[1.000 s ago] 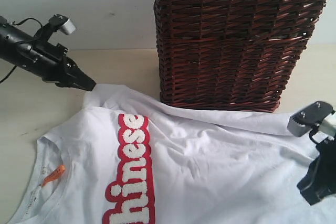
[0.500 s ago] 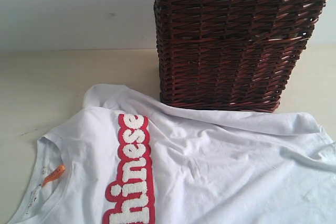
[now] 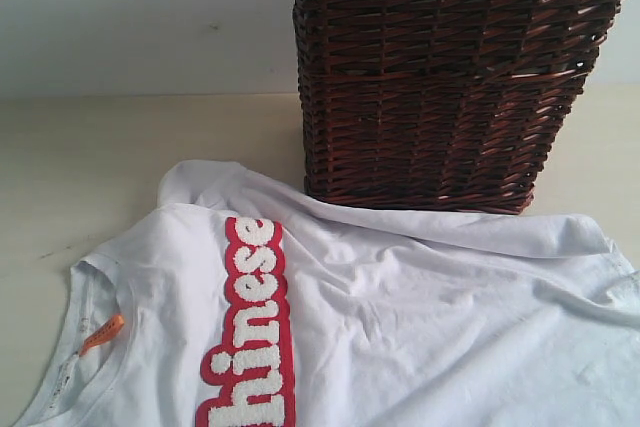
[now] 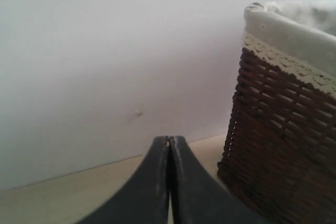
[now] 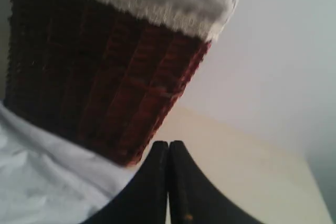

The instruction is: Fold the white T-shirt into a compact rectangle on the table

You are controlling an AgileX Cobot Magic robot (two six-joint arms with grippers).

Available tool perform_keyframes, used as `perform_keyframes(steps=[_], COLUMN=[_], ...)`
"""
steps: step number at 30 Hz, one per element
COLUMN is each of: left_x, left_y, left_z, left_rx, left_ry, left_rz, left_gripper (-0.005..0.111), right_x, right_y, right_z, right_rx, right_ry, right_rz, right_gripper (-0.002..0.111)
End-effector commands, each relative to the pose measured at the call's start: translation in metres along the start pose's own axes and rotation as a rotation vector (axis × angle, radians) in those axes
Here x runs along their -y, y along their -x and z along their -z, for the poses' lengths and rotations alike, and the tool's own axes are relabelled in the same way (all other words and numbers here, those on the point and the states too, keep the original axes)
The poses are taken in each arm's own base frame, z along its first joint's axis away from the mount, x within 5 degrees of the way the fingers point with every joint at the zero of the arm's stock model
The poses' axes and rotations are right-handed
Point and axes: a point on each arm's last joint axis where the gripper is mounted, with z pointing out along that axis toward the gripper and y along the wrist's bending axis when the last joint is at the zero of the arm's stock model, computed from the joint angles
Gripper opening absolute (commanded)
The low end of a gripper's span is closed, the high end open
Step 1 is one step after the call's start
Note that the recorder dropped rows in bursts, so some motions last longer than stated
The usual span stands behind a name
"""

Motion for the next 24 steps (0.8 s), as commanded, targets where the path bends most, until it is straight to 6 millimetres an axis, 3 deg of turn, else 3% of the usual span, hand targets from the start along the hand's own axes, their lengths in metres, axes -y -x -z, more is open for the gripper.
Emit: perform_keyframes(steps=[1,5,13,24], left_x=[-0.001,0.003,0.013,0.014], left_y=[-0.007,-0.013,-0.031,-0.034], left_z=[0.015,0.027,0.044,0.046], left_rx=[-0.016,-0.018,-0.050,-0.067], left_ry=[0.010,0.016,0.016,0.020], left_rz=[-0.013,-0.015,-0.035,-0.073], left_gripper=[0.000,0.000,0.000,0.000], right_x=[-0.004,-0.006,-0.006,-0.006], right_y=[-0.019,-0.030,-0.030,-0.030], right_z=[0.006,0.002,0.002,0.001], right_rx=[-0.081,-0.100,-0.097,-0.095], right_ry=[-0.027,-0.044,-0.043,-0.037], right_rz=[-0.128,-0.265,-0.267,-0.276], right_gripper=[0.000,0.000,0.000,0.000])
